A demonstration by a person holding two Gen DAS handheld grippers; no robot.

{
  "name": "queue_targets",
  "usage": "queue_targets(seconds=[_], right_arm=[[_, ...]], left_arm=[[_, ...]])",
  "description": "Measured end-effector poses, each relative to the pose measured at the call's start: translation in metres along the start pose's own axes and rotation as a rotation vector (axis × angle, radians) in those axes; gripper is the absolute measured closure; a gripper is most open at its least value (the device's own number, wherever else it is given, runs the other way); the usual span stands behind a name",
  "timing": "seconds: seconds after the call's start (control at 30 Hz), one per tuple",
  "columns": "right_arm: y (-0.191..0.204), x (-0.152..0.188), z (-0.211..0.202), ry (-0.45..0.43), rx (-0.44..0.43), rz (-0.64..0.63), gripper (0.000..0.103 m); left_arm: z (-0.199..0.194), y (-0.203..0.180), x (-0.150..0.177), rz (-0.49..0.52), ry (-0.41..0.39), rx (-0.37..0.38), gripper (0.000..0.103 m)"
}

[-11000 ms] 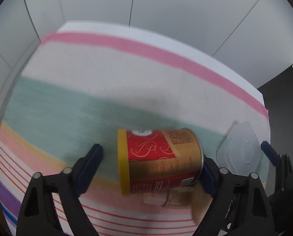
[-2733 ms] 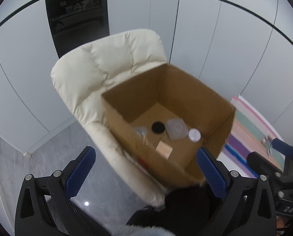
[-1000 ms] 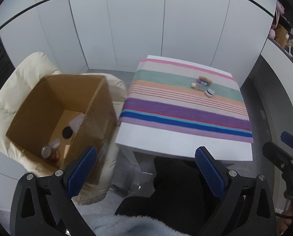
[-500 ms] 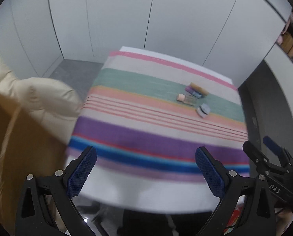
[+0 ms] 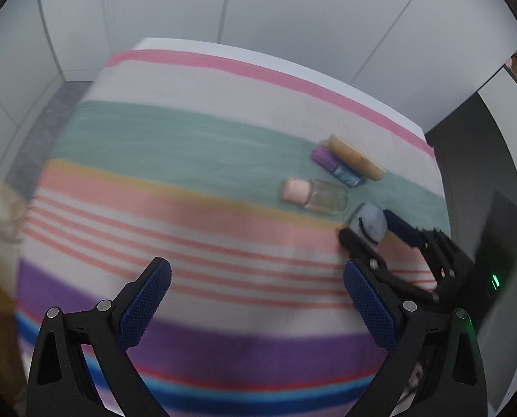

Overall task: Organize objects
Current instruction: 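Grasp the clear bottle with the left tool while the right tool grasps the white bottle, then lift the clear bottle and white bottle and carry both over the cardboard box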

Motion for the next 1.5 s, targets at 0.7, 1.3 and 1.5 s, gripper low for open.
queue_targets(seconds=[0.7, 1.3, 1.5], right_arm=[[-0.065, 0.032, -0.063, 0.021, 0.096, 0.403, 0.042], [-0.051, -0.021, -0.251, -0.118, 0.13, 0.414, 0.042], [-0.037, -0.026, -0.316, -0.175, 0.142, 0.413, 0.042]], left_arm=[[0.008, -0.065, -0.048, 0.143, -0.163, -0.194, 0.041], [-0.216, -0.103, -0.021, 0.189, -0.396, -0.244, 0.041], [-0.276, -0.116, -0.002, 0.208, -0.436, -0.212, 0.041]])
Point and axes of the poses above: each gripper's, at about its wrist camera, not at the fingertips, and z roughly the way its jaws point, y to its left, x to its underside, the point moved 4 cm from there along z, roughly the way its jaws point, and after that the axes turned 15 degrees about y, right-handed, at the moved point
